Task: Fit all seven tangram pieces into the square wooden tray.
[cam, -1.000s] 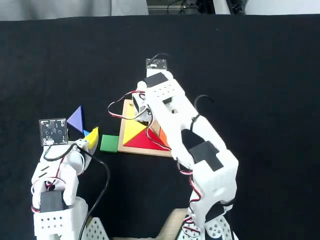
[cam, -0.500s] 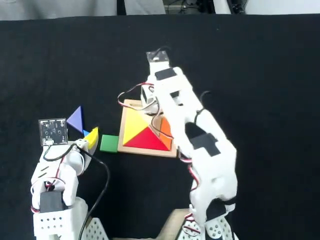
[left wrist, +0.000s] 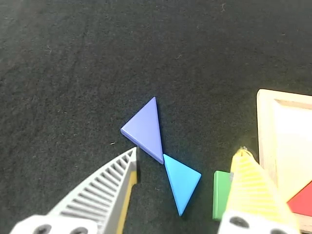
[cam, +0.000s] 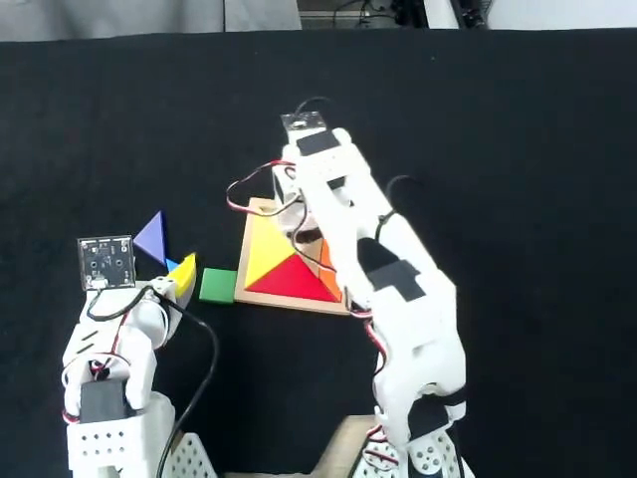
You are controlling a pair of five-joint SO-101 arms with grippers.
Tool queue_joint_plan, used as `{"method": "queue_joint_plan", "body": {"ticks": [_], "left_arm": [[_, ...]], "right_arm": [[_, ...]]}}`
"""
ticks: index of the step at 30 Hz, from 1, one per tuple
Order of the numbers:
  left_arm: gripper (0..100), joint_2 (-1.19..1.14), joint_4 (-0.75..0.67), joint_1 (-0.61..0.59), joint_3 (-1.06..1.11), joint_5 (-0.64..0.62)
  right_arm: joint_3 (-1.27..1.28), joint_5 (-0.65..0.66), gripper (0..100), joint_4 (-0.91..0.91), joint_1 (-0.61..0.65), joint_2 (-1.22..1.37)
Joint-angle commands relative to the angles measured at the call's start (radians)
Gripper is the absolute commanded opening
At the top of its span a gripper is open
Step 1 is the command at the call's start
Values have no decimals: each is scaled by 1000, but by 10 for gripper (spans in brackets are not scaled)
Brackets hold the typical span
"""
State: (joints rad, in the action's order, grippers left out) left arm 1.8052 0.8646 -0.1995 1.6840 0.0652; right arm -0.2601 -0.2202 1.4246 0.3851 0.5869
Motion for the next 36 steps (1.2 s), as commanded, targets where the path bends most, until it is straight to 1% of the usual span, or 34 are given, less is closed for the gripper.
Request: {"method": "queue_joint_plan", "body": {"ticks": [1, 5, 8, 14, 21, 25, 28, 30, 36], "left_arm": [[303, 8, 5, 8, 16, 8], [303, 8, 5, 7, 16, 8], [303, 8, 5, 7, 16, 8], [303, 8, 5, 7, 16, 8], [303, 9, 5, 5, 16, 8], [303, 11, 5, 4, 16, 8], [303, 11, 5, 1, 15, 8], [303, 11, 6, -30, -4, 2], [303, 11, 8, -231, -71, -3]], "right_arm": [[-77, 8, 11, 23, -34, -76], [-74, 8, 11, 23, -115, -76], [-64, 8, 11, 20, -147, -45], [-68, 68, 11, 23, -133, 28], [-71, 71, 11, 38, -87, 48], [-91, 71, 11, 54, -100, -1], [-90, 71, 11, 54, -133, -50], [-90, 71, 11, 54, -155, -73], [-76, 68, 11, 40, -204, -81]]}}
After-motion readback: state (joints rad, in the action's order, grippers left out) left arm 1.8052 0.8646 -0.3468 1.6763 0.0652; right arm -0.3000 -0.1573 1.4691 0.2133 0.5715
